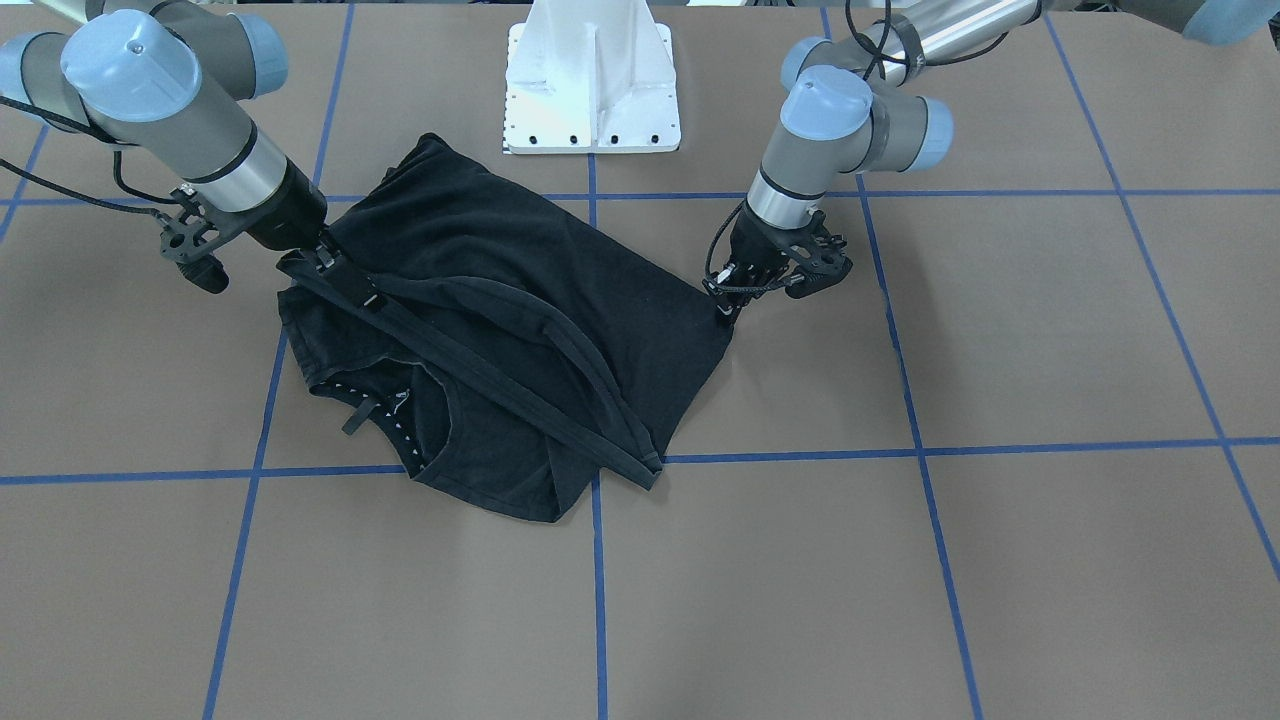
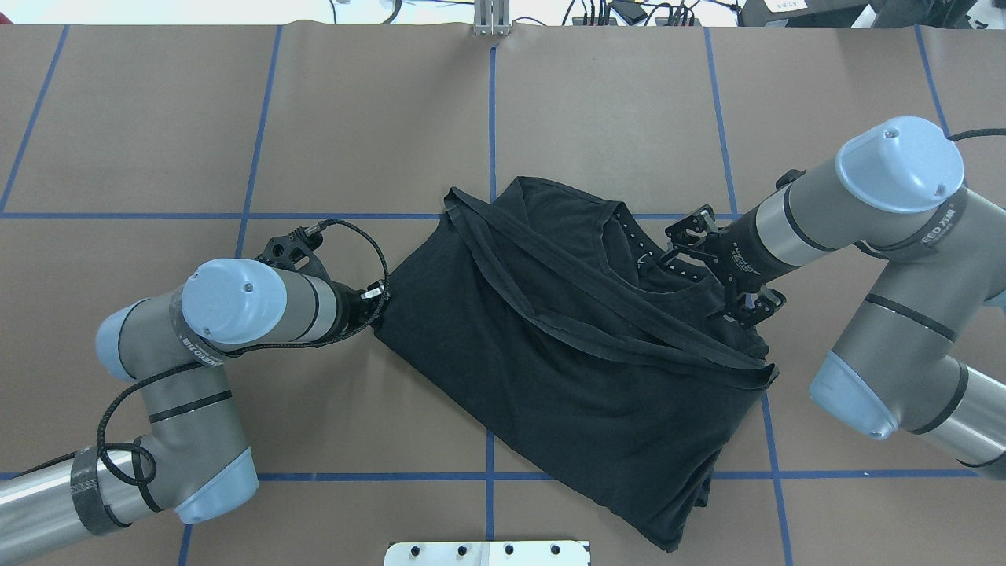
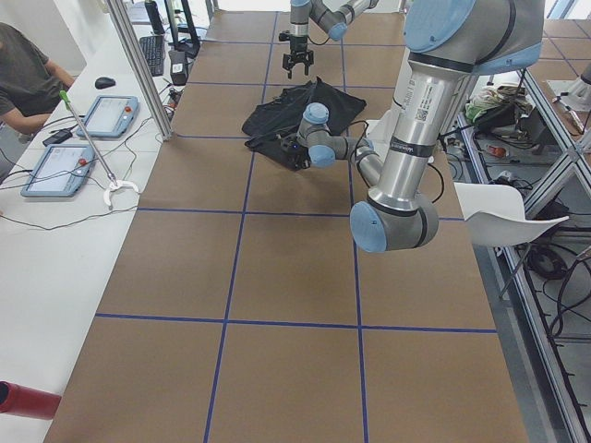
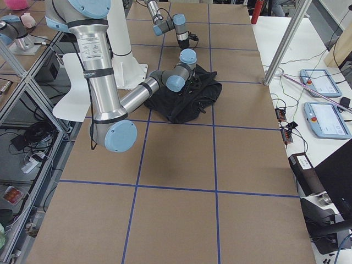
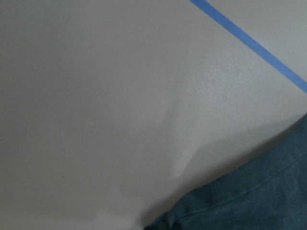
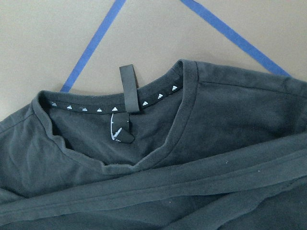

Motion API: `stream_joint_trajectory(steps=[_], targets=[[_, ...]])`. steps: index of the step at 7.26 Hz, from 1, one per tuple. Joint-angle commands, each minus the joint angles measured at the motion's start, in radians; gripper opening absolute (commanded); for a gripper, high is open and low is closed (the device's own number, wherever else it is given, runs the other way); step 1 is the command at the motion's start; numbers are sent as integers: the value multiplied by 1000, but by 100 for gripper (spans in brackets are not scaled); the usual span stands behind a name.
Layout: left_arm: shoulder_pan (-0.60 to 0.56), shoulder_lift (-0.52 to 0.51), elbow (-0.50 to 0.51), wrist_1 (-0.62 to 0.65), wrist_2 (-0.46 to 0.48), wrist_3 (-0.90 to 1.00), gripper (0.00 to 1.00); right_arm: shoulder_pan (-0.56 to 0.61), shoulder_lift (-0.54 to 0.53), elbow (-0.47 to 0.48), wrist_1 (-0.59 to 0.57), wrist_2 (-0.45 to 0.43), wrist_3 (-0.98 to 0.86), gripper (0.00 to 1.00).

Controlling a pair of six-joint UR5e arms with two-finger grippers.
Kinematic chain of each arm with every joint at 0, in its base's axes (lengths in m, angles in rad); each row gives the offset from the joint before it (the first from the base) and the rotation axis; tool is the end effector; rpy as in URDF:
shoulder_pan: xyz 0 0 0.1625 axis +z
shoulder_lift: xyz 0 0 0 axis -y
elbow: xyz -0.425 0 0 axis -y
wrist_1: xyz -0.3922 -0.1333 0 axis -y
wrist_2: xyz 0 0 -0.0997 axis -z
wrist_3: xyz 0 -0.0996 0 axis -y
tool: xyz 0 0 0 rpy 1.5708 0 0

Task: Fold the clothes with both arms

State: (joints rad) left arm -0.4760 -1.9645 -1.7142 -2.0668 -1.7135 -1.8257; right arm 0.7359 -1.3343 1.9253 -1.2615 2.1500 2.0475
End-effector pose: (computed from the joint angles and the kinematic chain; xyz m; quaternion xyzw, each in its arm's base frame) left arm 0.5105 -0.3972 0.3192 -0.0073 0.4965 -0.2771 0.8226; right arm -0.3567 -0.4293 0.3308 -0.2011 -0.4467 0.3896 0.7799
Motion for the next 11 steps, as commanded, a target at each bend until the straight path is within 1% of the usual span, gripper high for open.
stream_joint_trajectory(steps=[1,2,3,4,5,7,9,10,11], targets=[[-76,-22,10,-9,-3,111,0,2,0,0,1,-10,-1,100],[-154,-51,39,-12,-11,162,0,3,0,-5,2,-15,-3,100],[-220,-151,144,-25,-12,196,0,3,0,-8,4,-33,-6,100],[-254,-253,266,-35,-12,210,0,5,0,-6,2,-39,-45,100],[-298,-342,380,-68,-43,218,0,11,0,-6,2,-41,-47,100],[-341,-485,635,-203,-54,227,0,14,1,-6,2,-44,-47,100],[-351,-595,872,-347,-48,230,0,13,10,-8,2,-48,-47,100],[-365,-600,906,-378,-48,268,29,8,30,-23,2,-80,-47,100],[-366,-606,906,-380,-49,284,51,-4,55,-37,4,-108,-47,100]])
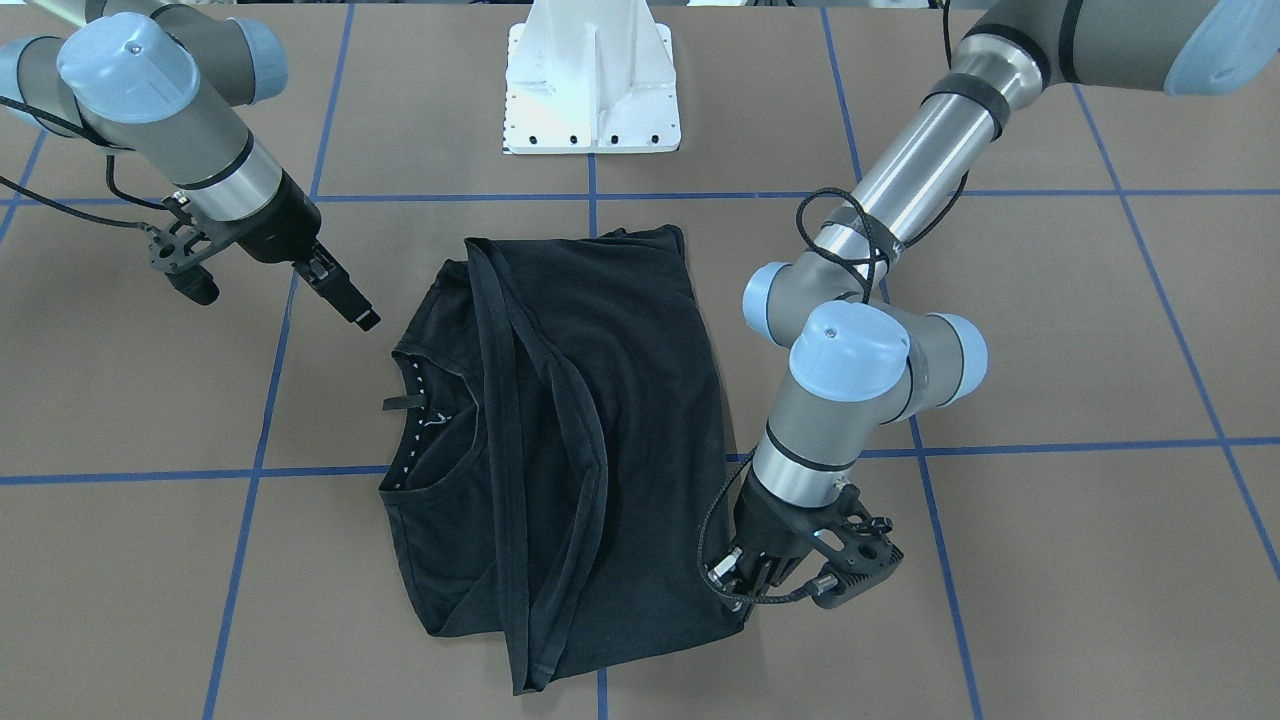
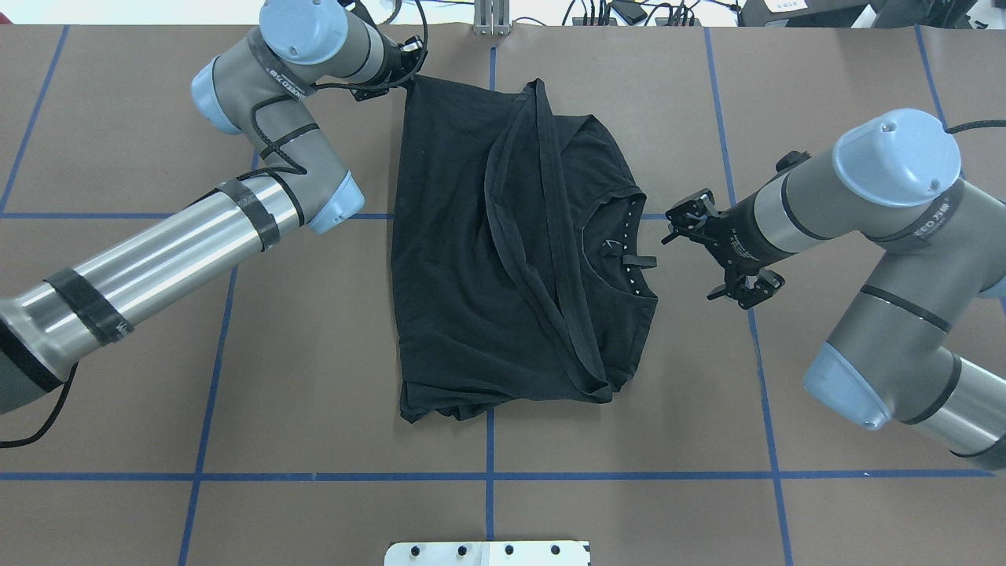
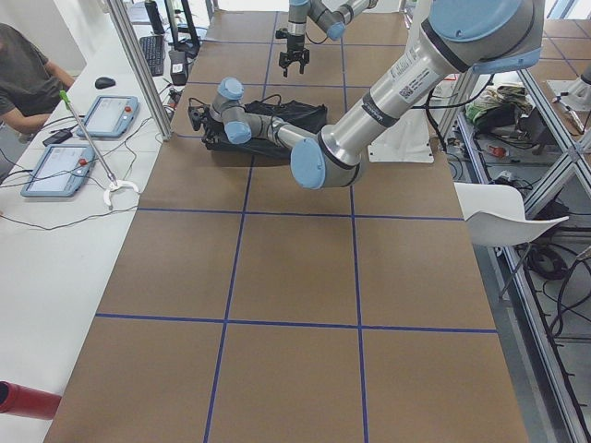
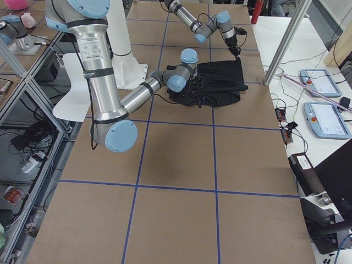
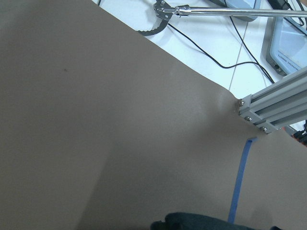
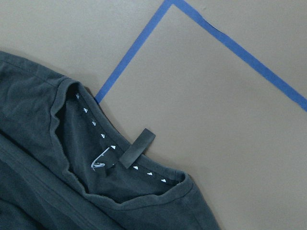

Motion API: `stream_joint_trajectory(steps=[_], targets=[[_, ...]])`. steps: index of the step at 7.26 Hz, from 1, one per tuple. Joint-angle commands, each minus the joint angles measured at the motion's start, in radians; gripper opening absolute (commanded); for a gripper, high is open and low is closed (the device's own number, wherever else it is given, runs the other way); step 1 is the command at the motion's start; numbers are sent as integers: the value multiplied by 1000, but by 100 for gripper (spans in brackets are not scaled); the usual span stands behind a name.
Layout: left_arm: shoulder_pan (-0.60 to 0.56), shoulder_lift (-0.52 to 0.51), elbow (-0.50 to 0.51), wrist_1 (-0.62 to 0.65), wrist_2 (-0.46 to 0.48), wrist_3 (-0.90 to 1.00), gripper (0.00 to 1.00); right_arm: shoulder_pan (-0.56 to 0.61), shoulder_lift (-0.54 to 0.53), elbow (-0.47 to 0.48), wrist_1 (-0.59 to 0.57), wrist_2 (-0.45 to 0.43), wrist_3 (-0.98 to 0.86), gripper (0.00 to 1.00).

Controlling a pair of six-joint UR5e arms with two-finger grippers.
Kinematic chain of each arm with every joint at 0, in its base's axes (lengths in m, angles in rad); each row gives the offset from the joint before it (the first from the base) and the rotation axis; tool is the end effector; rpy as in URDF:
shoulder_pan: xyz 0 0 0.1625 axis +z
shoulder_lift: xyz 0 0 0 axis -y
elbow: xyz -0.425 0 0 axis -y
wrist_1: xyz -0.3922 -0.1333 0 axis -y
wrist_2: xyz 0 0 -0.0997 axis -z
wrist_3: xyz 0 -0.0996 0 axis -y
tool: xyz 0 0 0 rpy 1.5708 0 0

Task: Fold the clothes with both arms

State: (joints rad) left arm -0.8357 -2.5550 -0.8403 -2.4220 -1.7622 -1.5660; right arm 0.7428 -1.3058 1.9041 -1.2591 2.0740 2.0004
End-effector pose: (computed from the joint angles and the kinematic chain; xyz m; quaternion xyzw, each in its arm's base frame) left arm 0.4958 -0.7189 0.2542 0.1389 0.5101 -0.2961 0.7955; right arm -0.3588 -0.4453 0.3266 -0.1545 -0.4553 0.3901 0.7853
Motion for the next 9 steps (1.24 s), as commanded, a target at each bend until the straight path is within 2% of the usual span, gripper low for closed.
stream_joint_trajectory(steps=[1,2,3,4,5,7,9], targets=[[-14,-17,30,-25,-5,27,62,-26,51,-23,3,-69,0,100],[-22,-24,18,-23,-7,43,69,-55,86,-46,4,-95,-8,100],[-29,-14,-46,-5,-35,47,70,-87,124,-83,1,-109,-24,100],[-37,27,-133,50,-121,49,70,-109,144,-88,-2,-130,-72,100],[-39,124,-269,66,-150,49,70,-130,148,-88,-3,-133,-140,99],[-40,284,-444,66,-180,49,69,-192,155,-85,-5,-178,-361,88],[-40,334,-496,67,-180,47,69,-242,152,-83,-5,-219,-670,85]])
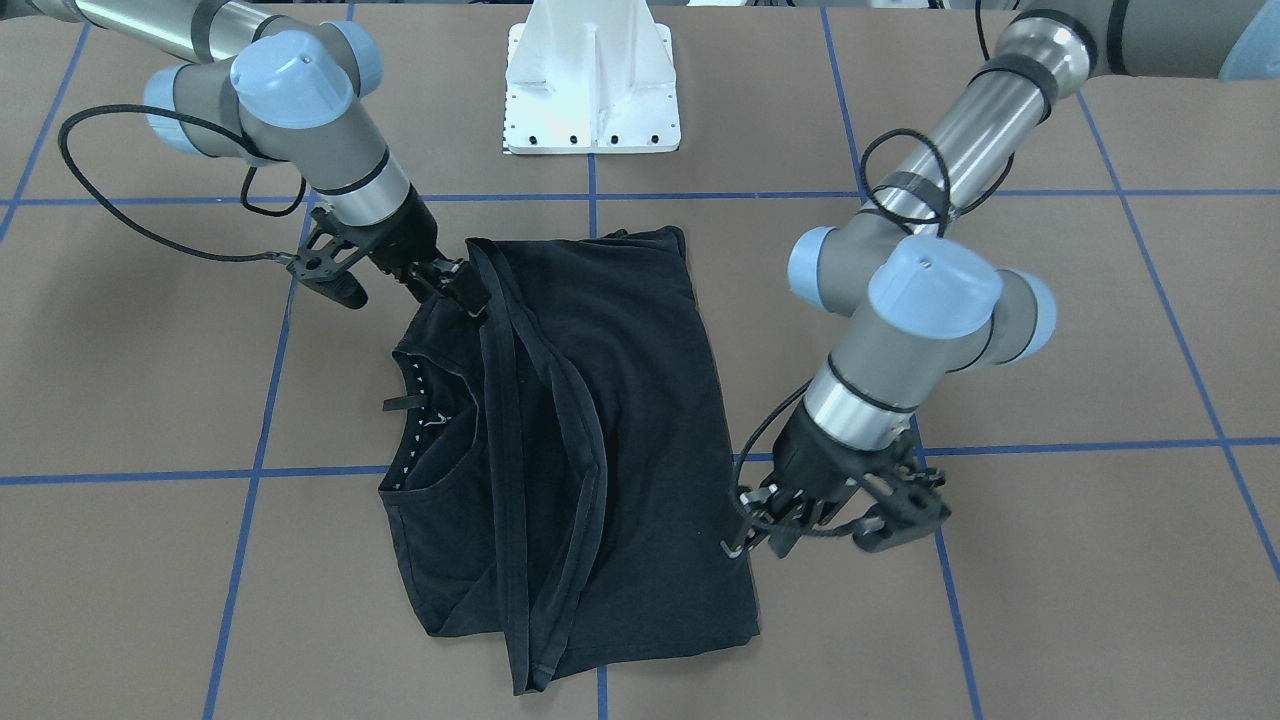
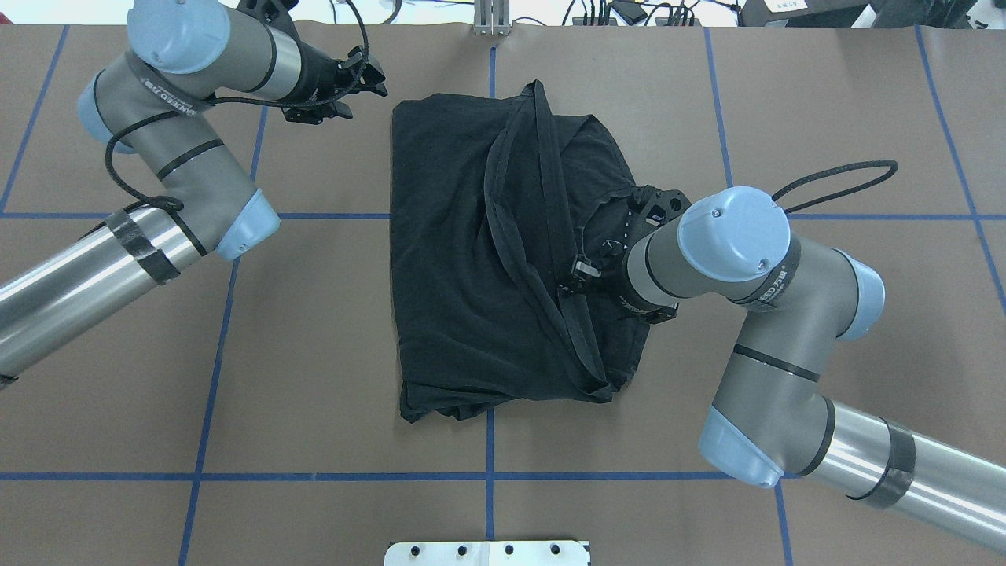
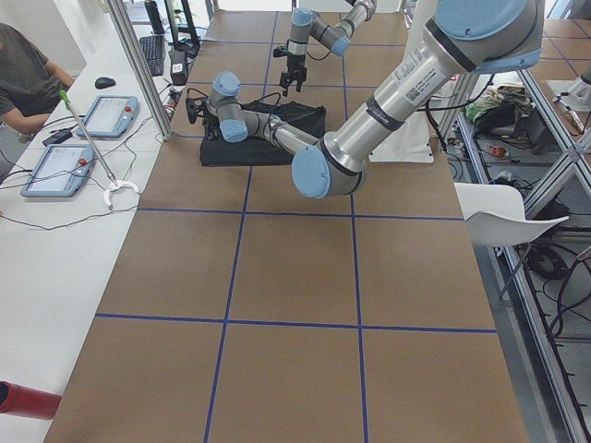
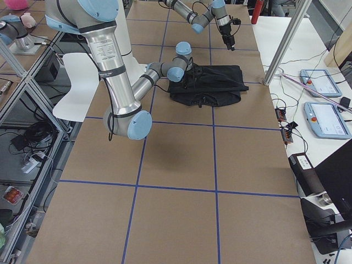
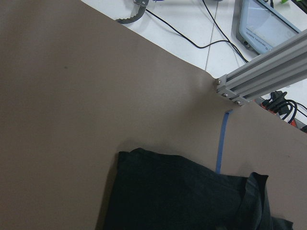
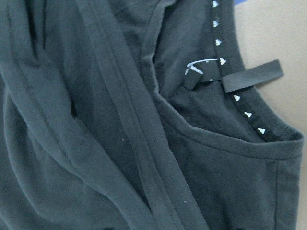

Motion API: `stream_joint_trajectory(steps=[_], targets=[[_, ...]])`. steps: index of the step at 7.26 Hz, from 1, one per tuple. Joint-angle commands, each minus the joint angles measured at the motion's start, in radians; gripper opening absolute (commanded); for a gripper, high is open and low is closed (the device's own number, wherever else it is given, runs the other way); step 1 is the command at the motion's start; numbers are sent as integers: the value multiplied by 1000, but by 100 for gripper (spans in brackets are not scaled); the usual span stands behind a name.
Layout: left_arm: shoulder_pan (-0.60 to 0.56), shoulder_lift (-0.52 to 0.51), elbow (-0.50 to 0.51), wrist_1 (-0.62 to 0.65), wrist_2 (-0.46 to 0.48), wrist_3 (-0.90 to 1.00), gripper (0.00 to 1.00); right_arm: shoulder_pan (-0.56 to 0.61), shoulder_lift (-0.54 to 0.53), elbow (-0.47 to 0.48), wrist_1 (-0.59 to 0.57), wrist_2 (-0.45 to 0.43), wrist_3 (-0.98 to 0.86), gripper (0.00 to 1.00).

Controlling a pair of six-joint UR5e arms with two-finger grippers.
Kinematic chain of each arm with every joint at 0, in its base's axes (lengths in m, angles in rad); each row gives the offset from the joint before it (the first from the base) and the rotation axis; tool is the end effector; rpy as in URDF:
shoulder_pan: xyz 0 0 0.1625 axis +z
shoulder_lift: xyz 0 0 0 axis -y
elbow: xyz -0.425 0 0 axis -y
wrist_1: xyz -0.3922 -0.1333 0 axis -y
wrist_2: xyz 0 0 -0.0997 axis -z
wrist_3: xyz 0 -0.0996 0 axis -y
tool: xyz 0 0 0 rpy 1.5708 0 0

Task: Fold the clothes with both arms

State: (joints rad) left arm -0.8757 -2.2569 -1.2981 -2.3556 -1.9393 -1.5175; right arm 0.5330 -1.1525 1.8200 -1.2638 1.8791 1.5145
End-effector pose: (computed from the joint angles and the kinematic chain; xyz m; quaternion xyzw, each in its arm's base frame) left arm 0.4063 -0.6393 0.2747 0.1131 0.5634 -0.2298 0.7855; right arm -0.4775 -0.4014 0.2789 0.0045 -0.4821 0.1363 0.8654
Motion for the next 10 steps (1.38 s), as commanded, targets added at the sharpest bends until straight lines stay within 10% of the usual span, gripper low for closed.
stream_joint_trajectory(steps=[1,5,7,10], targets=[[0,46,-44,1,-3,-1,69,-66,-4,2,0,-61,-280,85],[0,57,-56,1,-3,-6,70,-120,-53,21,0,-117,-387,61],[0,57,-56,1,-3,-6,69,-122,-88,56,0,-115,-389,0],[0,59,-56,1,-3,-12,70,-123,-114,79,1,-117,-387,0]])
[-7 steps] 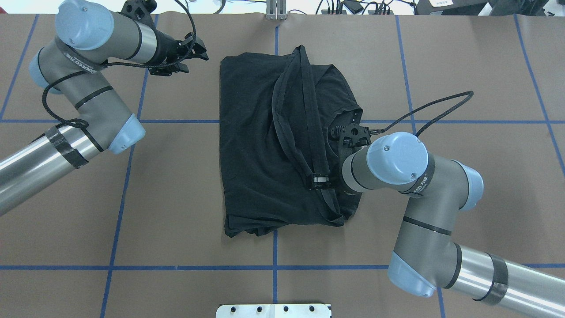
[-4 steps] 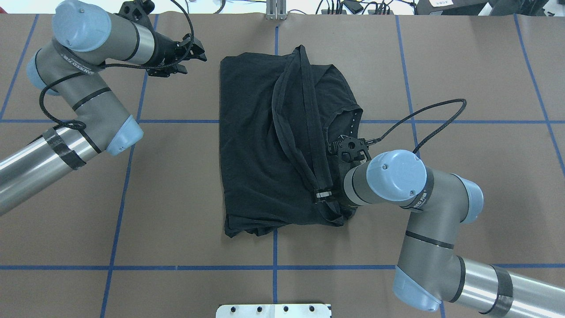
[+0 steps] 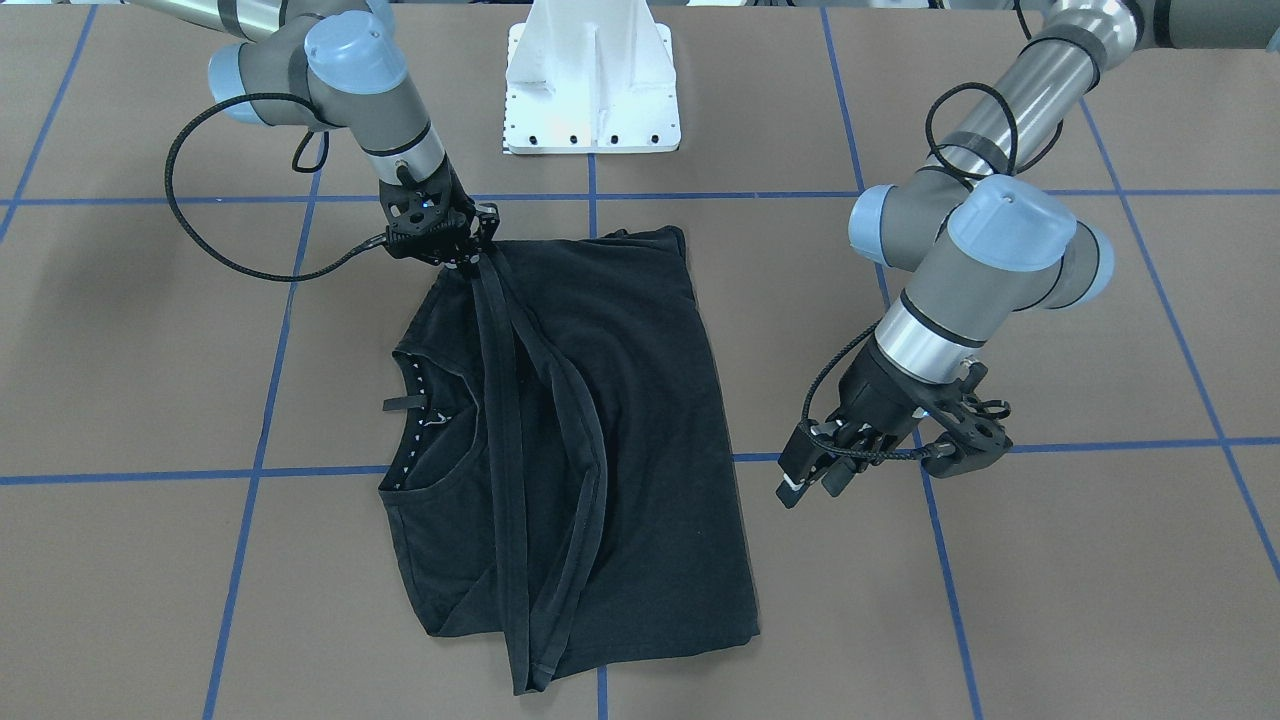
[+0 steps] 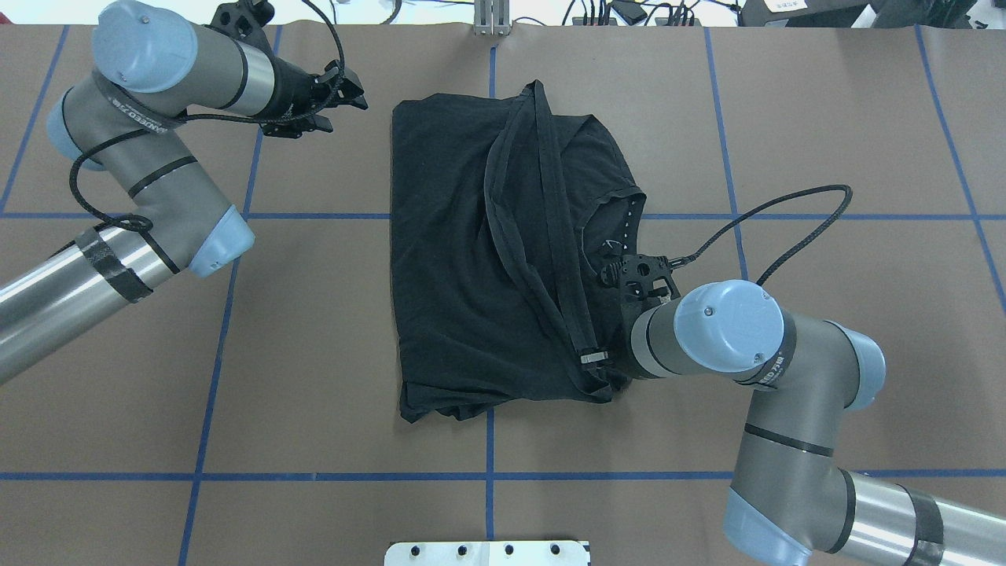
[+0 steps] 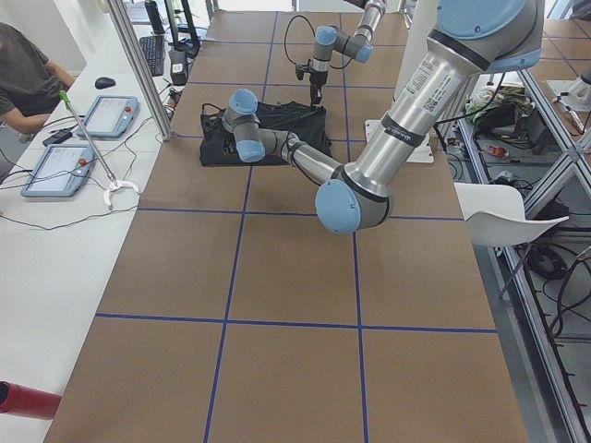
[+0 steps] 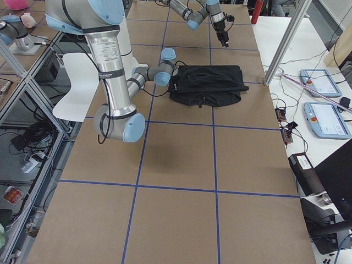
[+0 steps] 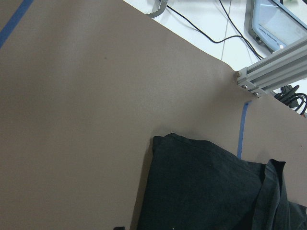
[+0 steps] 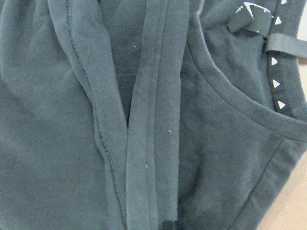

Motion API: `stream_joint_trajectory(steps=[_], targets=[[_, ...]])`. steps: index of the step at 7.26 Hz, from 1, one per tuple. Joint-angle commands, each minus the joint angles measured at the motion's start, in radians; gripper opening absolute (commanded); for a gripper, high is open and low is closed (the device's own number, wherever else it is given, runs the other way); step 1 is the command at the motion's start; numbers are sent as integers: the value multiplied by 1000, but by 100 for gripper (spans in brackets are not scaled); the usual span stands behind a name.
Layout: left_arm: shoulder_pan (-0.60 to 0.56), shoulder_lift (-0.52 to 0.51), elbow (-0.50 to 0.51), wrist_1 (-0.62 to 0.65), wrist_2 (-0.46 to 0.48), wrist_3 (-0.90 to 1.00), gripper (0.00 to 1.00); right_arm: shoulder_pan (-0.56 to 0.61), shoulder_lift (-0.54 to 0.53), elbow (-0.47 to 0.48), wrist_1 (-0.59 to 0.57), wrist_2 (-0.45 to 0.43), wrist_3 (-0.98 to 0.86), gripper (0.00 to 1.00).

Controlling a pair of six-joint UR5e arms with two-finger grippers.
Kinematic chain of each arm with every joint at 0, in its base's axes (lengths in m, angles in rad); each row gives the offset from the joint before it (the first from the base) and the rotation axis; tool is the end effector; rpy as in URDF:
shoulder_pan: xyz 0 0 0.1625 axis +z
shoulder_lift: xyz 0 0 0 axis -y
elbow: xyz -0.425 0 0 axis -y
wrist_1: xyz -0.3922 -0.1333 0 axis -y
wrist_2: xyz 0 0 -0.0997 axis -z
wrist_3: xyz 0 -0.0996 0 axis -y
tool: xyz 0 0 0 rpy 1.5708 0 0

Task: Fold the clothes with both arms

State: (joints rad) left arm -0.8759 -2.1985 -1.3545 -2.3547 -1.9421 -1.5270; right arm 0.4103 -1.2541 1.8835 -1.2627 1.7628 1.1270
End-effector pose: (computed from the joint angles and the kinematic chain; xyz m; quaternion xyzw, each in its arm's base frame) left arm 0.3941 -0.6245 0.2909 0.1087 0.5633 -0.2333 0.7851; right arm -0.4929 -0.3390 0.3130 0.1084 -0.4447 -0.0582 0.8872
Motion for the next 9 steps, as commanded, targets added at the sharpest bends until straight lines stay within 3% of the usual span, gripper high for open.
stream_joint_trajectory(steps=[1,2,3,4,7,9], targets=[[2,0,0,0,0,-4,70,-2,-25,35,0,3,0,0],[2,-1,0,0,0,-5,70,-19,-5,25,-1,1,2,12],[2,-1,0,0,0,-5,70,-21,-7,25,-16,-3,2,70],[2,0,0,0,0,-7,70,-27,-5,29,-30,-17,2,85],[2,0,1,0,2,-7,70,-45,8,26,-41,-28,0,75],[3,13,-2,0,2,-7,70,-50,12,22,-46,-35,0,63]])
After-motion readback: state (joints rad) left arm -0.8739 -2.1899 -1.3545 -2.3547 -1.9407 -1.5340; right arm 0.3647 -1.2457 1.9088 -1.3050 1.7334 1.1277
